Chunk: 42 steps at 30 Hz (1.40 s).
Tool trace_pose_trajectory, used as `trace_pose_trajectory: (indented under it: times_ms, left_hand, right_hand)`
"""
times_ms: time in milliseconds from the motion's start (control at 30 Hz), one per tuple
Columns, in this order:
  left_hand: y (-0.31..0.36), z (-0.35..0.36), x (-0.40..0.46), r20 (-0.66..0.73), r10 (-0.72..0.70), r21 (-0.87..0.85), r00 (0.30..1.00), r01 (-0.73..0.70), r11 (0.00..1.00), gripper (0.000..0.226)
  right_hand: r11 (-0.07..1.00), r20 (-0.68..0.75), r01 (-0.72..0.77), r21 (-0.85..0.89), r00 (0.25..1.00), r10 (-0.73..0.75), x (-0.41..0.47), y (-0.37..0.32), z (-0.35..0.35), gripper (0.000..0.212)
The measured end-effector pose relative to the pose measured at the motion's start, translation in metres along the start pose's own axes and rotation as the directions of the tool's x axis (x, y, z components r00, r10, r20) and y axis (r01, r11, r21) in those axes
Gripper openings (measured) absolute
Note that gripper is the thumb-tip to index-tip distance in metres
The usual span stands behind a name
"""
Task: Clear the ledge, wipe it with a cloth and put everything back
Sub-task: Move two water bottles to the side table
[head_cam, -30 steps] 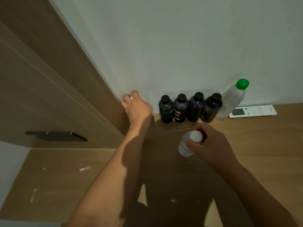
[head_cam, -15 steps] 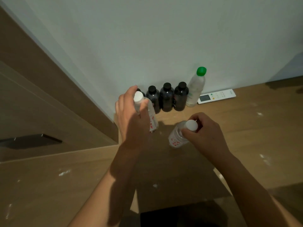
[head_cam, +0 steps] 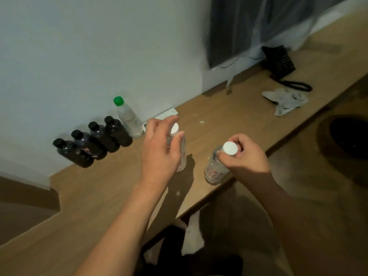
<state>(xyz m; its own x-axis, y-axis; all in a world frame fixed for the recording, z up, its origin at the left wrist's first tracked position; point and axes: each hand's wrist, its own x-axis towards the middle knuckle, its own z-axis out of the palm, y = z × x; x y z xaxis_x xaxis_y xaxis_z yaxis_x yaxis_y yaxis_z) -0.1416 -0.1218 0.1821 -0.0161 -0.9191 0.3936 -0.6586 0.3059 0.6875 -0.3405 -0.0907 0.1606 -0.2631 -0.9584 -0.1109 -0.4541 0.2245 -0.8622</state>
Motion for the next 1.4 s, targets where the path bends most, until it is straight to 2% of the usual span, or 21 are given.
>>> trace_pose_trajectory:
  times_ms: [233,333,467,533,633,767,1000,1133,1400]
  left_hand:
    - [0.132,0.111,-0.012,0.280,0.065,-0.059,0.958,-0.050,0.997,0.043]
    - [0.183,0.159,-0.021,0.370,0.148,-0.114,0.917,-0.113,0.987,0.046]
    - [0.241,0.217,-0.029,0.434,0.312,-0.200,0.845,-0.248,0.948,0.046]
    - [0.268,0.247,-0.029,0.474,0.375,-0.258,0.797,-0.281,0.924,0.046]
    - [0.297,0.287,-0.027,0.505,0.443,-0.307,0.741,-0.325,0.894,0.045]
    - [0.328,0.350,-0.019,0.542,0.485,-0.360,0.686,-0.331,0.872,0.045]
    - [0.387,0.470,0.036,0.558,0.516,-0.432,0.650,-0.304,0.849,0.043]
    - [0.427,0.520,0.073,0.534,0.581,-0.479,0.615,-0.346,0.807,0.044]
    - [0.474,0.606,0.122,0.494,0.569,-0.508,0.658,-0.313,0.803,0.042]
  right_hand:
    - [0.996,-0.246,-0.086,0.035,0.965,0.092,-0.038,0.079,-0.154,0.025]
    - [0.996,-0.347,-0.081,0.036,0.934,0.089,-0.061,0.117,-0.210,0.027]
    - [0.989,-0.546,-0.046,-0.143,0.837,-0.040,-0.082,0.160,-0.270,0.026]
    - [0.981,-0.595,-0.132,-0.141,0.803,0.022,-0.083,0.175,-0.300,0.026]
    - [0.959,-0.627,-0.281,-0.034,0.754,0.199,-0.079,0.194,-0.333,0.027]
    - [0.944,-0.656,-0.325,0.061,0.700,0.284,-0.060,0.227,-0.372,0.029]
    - [0.932,-0.683,-0.352,0.080,0.662,0.309,0.025,0.272,-0.453,0.029]
    - [0.931,-0.723,-0.356,0.081,0.622,0.301,0.071,0.285,-0.503,0.028]
    - [0.924,-0.750,-0.369,0.099,0.583,0.313,0.142,0.319,-0.582,0.026]
